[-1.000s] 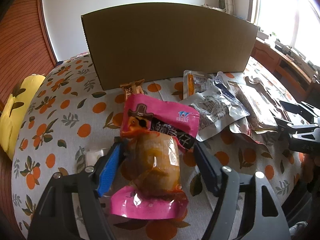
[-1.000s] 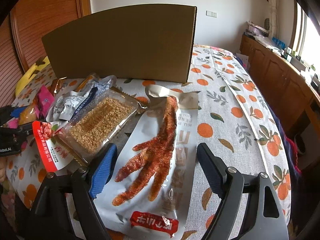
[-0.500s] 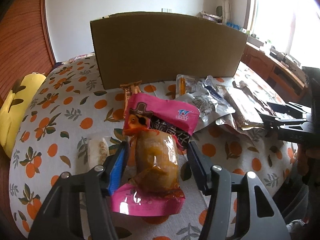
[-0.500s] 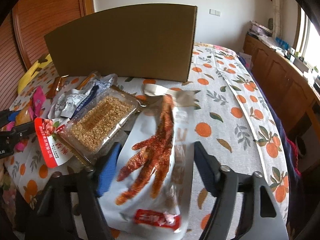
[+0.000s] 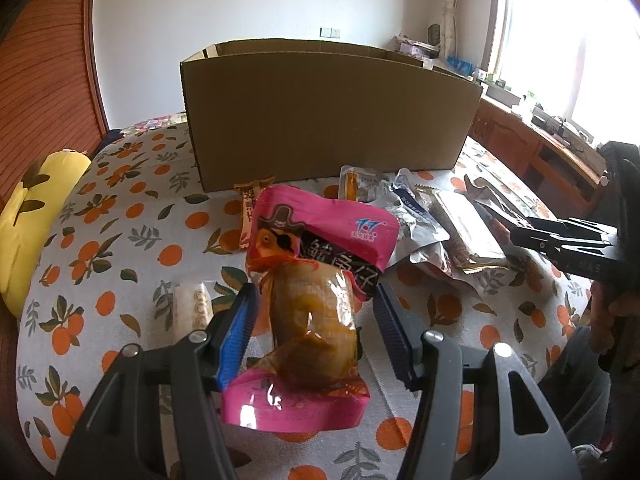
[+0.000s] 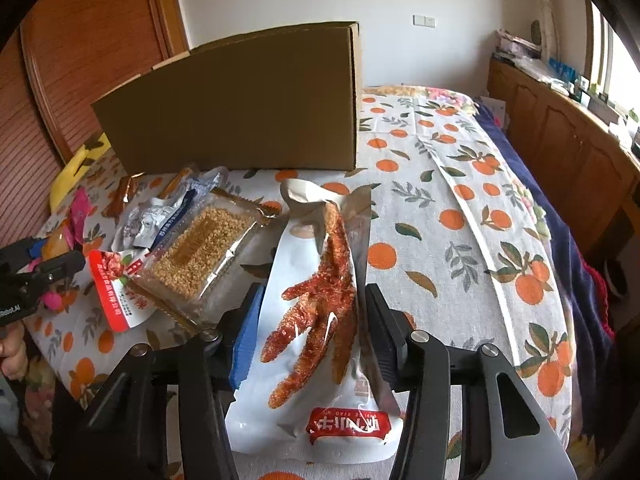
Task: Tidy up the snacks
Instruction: 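Lift and carry the sausage with the left gripper while the right carries the white pouch to the box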
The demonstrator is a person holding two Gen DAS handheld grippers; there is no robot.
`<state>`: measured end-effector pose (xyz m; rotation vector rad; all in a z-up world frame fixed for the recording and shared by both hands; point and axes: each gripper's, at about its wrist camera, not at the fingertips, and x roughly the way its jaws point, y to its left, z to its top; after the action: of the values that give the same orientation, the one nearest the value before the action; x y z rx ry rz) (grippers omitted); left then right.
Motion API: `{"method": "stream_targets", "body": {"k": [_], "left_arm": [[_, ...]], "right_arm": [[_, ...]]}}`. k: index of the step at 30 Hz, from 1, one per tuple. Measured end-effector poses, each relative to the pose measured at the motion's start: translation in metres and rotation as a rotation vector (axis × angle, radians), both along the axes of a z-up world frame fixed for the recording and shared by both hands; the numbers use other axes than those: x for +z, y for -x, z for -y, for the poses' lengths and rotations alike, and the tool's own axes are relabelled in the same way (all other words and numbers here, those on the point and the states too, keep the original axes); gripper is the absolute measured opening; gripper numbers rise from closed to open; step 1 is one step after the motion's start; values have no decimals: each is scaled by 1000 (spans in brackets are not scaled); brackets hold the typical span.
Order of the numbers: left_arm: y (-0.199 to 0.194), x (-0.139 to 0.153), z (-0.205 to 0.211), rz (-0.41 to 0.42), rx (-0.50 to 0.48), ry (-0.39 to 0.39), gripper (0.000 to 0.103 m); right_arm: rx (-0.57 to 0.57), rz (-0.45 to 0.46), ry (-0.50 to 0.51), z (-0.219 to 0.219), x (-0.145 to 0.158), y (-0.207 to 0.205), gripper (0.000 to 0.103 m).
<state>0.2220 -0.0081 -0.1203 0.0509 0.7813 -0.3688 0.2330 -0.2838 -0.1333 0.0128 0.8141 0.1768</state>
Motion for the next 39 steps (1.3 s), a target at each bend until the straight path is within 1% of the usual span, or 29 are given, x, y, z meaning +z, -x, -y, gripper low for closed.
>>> {"method": "stream_targets", "body": {"k": [6,10,11,12,13,15,18,20,26,33,39], "left_arm": [[2,3,2,9,-5,7,58],[4,11,3,24,-8,20,58],[3,12,4,32,-7,14,57],[2,12,6,38,0,-11,47],[1,11,8,34,-4,-21,44],[-3,7,7,13,-11,-5,44],[-5,3,8,4,-10,-15,43],[-7,2,6,-5,-10,4,43],[-1,7,6,18,-12,9,42],[10,27,3,78,-9,42,42],[8,54,1,129,-16,72,42]], "right_arm": [[-1,19,-21,1,7,5,50],[1,38,-30,2,14,10,51],[4,43,-28,3,16,11,51],[5,46,-27,3,17,11,51],[6,48,-27,3,18,12,51],[8,45,-25,2,18,11,51],[7,38,-30,2,14,9,51],[5,35,-33,3,12,9,51],[5,44,-41,3,14,10,51],[17,79,-50,0,27,15,51],[37,125,-47,-5,49,18,51]]}}
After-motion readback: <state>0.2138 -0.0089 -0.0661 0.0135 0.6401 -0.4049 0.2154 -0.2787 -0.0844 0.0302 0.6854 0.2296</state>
